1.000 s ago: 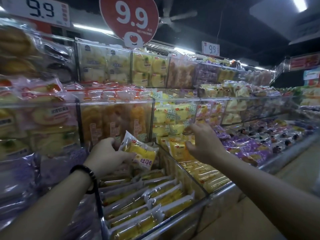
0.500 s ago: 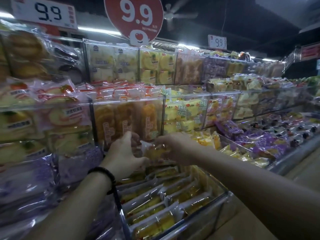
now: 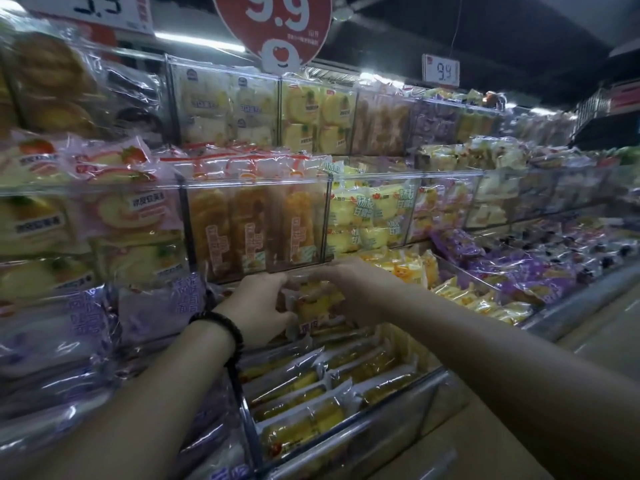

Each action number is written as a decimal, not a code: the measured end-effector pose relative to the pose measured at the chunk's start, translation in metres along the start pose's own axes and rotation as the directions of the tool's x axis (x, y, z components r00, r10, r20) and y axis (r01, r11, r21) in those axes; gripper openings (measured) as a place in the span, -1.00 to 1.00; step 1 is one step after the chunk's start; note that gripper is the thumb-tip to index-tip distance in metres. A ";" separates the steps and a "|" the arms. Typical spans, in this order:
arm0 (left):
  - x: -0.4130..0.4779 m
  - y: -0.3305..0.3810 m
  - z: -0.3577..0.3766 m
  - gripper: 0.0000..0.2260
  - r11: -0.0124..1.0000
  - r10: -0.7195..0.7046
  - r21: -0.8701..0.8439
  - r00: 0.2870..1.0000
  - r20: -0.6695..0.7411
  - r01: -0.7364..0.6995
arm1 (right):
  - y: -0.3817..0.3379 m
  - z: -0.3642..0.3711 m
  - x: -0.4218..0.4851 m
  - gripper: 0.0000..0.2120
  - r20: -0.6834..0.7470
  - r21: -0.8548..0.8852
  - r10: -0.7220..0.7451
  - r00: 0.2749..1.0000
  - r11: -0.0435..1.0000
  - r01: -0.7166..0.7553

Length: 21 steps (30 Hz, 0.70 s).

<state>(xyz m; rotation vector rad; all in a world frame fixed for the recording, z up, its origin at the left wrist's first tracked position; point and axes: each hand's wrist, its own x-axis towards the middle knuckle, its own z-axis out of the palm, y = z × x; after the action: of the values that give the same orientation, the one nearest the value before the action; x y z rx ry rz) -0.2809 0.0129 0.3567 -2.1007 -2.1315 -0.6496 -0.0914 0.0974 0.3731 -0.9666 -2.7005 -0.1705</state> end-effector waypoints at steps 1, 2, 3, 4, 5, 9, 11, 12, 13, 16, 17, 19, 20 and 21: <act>0.000 -0.001 -0.001 -0.58 1.000 -0.007 0.000 1.000 -0.014 0.007 | 0.000 -0.004 -0.007 -0.37 -0.021 0.002 0.007 1.000 1.000 -0.007; -0.001 0.000 -0.002 -0.58 1.000 -0.019 0.001 1.000 -0.018 0.019 | 0.001 -0.008 -0.016 -0.44 -0.039 0.008 0.016 0.999 1.000 -0.015; -0.003 0.003 -0.003 -0.58 0.999 -0.032 0.000 0.999 -0.007 0.032 | 0.001 -0.012 -0.027 -0.52 -0.049 0.029 0.031 0.998 0.999 -0.029; -0.005 0.008 -0.005 -0.58 0.999 -0.034 0.004 0.999 0.007 0.034 | 0.001 -0.018 -0.040 -0.58 -0.049 0.065 0.049 0.998 0.997 -0.046; -0.007 0.015 -0.007 -0.57 1.000 -0.026 0.013 1.000 0.009 0.026 | 0.002 -0.023 -0.054 -0.62 -0.049 0.113 0.065 0.997 0.992 -0.059; -0.023 0.054 -0.027 -0.59 0.999 0.047 -0.002 0.999 -0.012 -0.047 | 0.003 -0.043 -0.120 -0.71 -0.091 0.330 0.155 0.984 0.937 -0.117; -0.035 0.079 -0.038 -0.64 0.995 0.075 0.063 0.997 0.016 -0.076 | 0.004 -0.048 -0.153 -0.72 -0.092 0.402 0.204 0.975 0.903 -0.151; -0.043 0.093 -0.042 -0.66 0.988 0.101 0.112 0.995 0.012 -0.102 | 0.005 -0.049 -0.169 -0.71 -0.084 0.433 0.219 0.972 0.887 -0.163; -0.052 0.108 -0.043 -0.69 0.983 0.132 0.125 0.991 0.013 -0.132 | 0.007 -0.047 -0.184 -0.71 -0.078 0.463 0.235 0.969 0.869 -0.174; -0.086 0.151 -0.027 -0.78 0.971 0.228 -0.108 0.965 0.132 -0.215 | 0.014 -0.035 -0.230 -0.76 -0.061 0.530 0.291 0.955 0.820 -0.216; -0.099 0.166 -0.014 -0.80 0.955 0.257 -0.206 0.945 0.201 -0.215 | 0.016 -0.028 -0.244 -0.80 -0.046 0.545 0.306 0.951 0.806 -0.233; -0.124 0.189 0.022 -0.83 0.916 0.310 -0.349 0.900 0.306 -0.196 | 0.021 -0.005 -0.272 -0.89 0.005 0.567 0.332 0.943 0.776 -0.276; -0.133 0.197 0.045 -0.83 0.899 0.330 -0.398 0.879 0.345 -0.181 | 0.025 0.010 -0.286 -0.91 0.034 0.575 0.344 0.938 0.761 -0.300; -0.142 0.204 0.068 -0.82 0.890 0.334 -0.431 0.858 0.390 -0.150 | 0.029 0.025 -0.301 -0.91 0.071 0.582 0.361 0.930 0.742 -0.333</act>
<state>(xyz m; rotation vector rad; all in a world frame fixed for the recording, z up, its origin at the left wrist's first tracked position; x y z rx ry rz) -0.0585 -0.1023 0.2951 -2.9449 -1.9900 -0.6374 0.1451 -0.0571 0.2628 -1.1967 -2.2265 0.6738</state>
